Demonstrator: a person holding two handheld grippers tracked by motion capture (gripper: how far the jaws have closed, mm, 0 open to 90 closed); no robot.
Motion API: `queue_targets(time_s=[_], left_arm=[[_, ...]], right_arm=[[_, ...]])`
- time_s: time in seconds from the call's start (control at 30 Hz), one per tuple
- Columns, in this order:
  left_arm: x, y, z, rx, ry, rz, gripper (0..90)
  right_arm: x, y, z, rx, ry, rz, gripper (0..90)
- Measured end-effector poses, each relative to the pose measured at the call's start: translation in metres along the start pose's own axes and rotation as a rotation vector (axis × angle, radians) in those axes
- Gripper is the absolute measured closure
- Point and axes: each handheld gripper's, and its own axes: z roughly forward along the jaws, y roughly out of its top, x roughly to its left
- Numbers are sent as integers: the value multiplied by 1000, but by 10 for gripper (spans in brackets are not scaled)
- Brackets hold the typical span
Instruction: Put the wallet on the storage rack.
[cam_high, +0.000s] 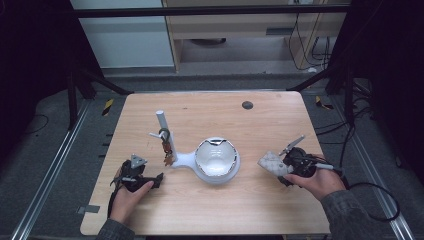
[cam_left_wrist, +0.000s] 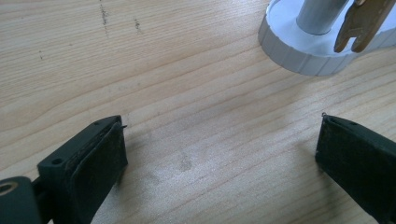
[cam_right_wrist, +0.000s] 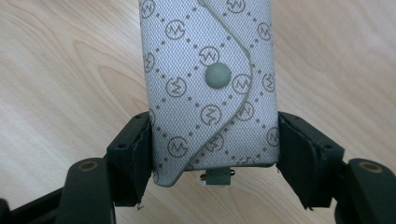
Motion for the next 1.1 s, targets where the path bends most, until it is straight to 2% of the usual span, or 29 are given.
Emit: queue_targets(time_s=[0.03, 0.33, 0.53, 1.1], left_arm=[[0, 0, 0, 0, 0, 0, 12], [0, 0, 0, 0, -1, 0, 11], [0, 0, 0, 0, 0, 0, 11], [0, 0, 0, -1, 0, 1, 11]], right_arm=[[2, 2, -3, 0, -1, 0, 321], [22, 27, -29, -15, -24, -103, 321], [36, 40, -36, -20, -26, -161, 321], [67, 70, -51, -32, -17, -262, 321]])
